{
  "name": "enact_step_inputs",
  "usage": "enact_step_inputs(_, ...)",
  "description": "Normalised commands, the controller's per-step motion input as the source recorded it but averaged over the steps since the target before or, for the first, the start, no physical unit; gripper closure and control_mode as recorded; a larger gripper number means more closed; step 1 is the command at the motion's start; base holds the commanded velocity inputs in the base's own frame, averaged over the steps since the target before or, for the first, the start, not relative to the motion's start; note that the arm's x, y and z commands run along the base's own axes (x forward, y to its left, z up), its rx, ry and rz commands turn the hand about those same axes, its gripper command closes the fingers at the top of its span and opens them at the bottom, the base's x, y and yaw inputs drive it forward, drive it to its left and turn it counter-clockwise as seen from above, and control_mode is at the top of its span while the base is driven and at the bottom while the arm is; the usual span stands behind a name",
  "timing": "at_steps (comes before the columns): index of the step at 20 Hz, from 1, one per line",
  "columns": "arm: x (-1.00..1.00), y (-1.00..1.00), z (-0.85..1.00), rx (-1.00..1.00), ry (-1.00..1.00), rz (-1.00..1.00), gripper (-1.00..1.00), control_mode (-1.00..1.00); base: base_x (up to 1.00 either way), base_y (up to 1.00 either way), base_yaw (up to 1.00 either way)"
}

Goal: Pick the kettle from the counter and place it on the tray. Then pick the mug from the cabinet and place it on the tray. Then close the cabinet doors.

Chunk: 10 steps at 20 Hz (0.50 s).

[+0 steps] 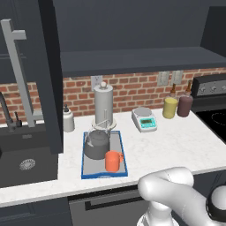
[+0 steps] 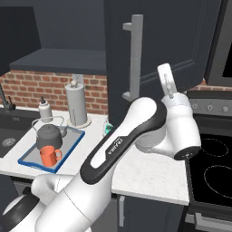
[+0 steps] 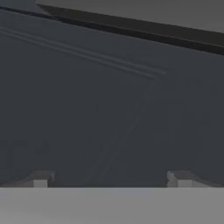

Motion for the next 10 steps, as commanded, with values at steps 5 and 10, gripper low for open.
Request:
enact_step_inputs(5, 0.14, 0.46, -0.02, -0.05, 0.02, 0.00, -1.00, -1.00, 0.00, 0.00, 0.00)
enact_step_inputs(10, 0.27, 0.20, 0.00, 0.00, 0.00, 0.00, -1.00, -1.00, 0.00, 0.00, 0.00)
